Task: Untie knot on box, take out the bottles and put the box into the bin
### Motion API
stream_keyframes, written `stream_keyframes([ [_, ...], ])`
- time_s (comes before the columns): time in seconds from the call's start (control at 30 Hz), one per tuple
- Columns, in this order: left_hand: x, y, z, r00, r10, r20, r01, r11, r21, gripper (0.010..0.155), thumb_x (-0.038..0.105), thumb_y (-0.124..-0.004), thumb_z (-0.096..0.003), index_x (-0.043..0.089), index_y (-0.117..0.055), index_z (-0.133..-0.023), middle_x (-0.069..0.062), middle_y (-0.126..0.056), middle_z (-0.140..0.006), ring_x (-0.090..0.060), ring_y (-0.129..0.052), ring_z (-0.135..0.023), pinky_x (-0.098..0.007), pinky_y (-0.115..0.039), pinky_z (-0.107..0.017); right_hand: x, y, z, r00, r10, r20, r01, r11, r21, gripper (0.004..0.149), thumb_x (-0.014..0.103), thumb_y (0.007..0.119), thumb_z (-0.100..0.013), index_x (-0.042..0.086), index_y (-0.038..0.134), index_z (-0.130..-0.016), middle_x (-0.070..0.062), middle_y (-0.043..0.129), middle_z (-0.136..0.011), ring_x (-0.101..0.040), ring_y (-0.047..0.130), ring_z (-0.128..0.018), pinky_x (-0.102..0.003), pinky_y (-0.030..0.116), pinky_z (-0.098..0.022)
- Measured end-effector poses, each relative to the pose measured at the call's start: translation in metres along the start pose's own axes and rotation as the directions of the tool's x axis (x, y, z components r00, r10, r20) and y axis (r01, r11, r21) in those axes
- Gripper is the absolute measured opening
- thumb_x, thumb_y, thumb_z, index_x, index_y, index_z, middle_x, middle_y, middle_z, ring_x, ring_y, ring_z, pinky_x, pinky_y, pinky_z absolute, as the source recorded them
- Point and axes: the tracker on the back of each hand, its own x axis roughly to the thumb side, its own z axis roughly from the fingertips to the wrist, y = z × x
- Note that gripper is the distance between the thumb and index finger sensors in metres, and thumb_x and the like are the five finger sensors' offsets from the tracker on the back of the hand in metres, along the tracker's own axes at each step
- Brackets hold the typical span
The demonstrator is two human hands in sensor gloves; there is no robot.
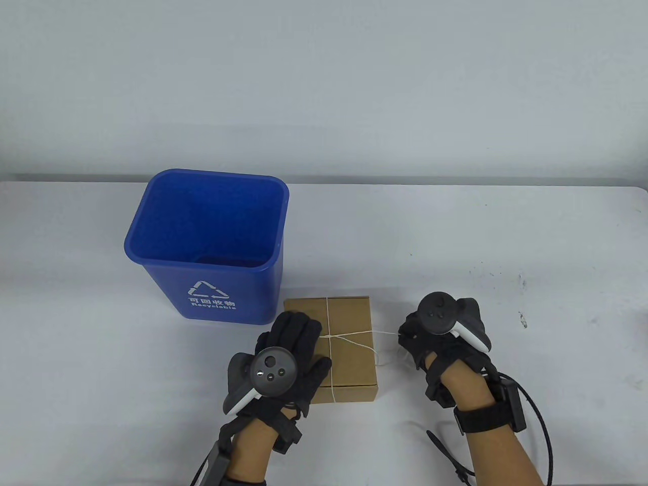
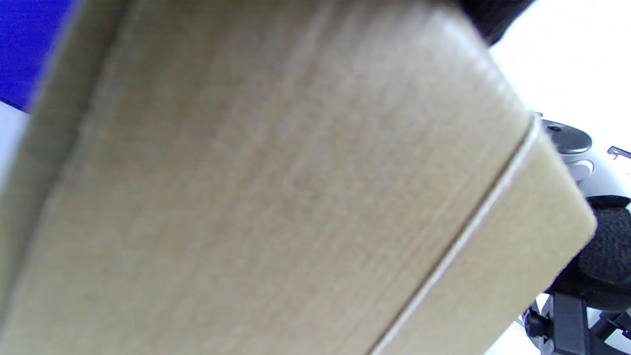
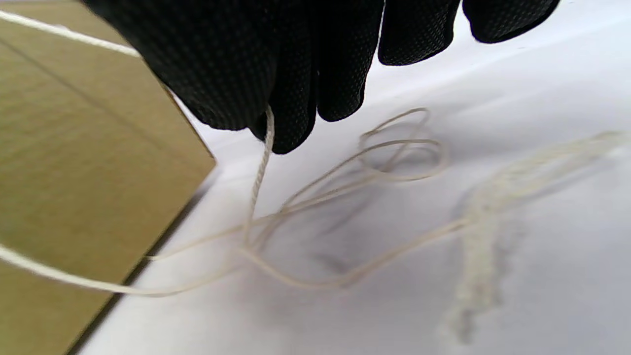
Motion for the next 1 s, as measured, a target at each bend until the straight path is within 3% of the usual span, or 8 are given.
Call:
stream_keyframes([
  [0.43,0.000,0.000,0.001,1.000,0.002,0.001,-0.002,1.000,0.001,0.078,0.055,-0.066,-0.0522,0.020,-0.039,-0.117,-0.004,-0.028,-0.120,-0.041,-0.020,-0.115,-0.079,-0.031,-0.072,-0.024,-0.001,-0.003,0.990,0.081,-0.119,-0.082,0.997,-0.002,0.037,0.030,0.081,-0.047,0.010,0.089,-0.077,-0.011,0.073,-0.096,-0.053,0.055,-0.095,-0.070,0.049,-0.062],
  [0.6,0.000,0.000,0.001,1.000,0.002,0.001,-0.002,1.000,0.001,0.078,0.055,-0.066,-0.0523,0.020,-0.039,-0.117,-0.005,-0.028,-0.120,-0.041,-0.020,-0.115,-0.078,-0.031,-0.072,-0.029,-0.006,-0.001,0.993,0.008,-0.120,-0.011,1.000,-0.021,0.046,0.030,0.082,-0.046,0.009,0.080,-0.086,-0.013,0.066,-0.100,-0.053,0.052,-0.096,-0.070,0.047,-0.063],
  [0.8,0.000,0.000,0.001,1.000,0.002,0.001,-0.002,1.000,0.001,0.078,0.055,-0.066,-0.0523,0.020,-0.039,-0.117,-0.004,-0.028,-0.120,-0.041,-0.019,-0.115,-0.079,-0.031,-0.072,-0.017,-0.024,0.009,0.997,-0.053,-0.060,0.045,0.991,-0.126,0.048,0.028,0.080,-0.047,0.008,0.077,-0.090,-0.014,0.062,-0.102,-0.053,0.050,-0.096,-0.070,0.046,-0.063],
  [1.0,0.000,0.000,0.001,1.000,0.002,0.001,-0.002,1.000,0.001,0.078,0.055,-0.066,-0.0523,0.020,-0.039,-0.117,-0.004,-0.028,-0.120,-0.041,-0.020,-0.115,-0.078,-0.031,-0.072,0.012,-0.030,0.017,0.997,-0.056,0.052,0.063,0.984,-0.165,0.046,0.027,0.078,-0.047,0.009,0.077,-0.090,-0.014,0.061,-0.102,-0.053,0.049,-0.097,-0.070,0.046,-0.063],
])
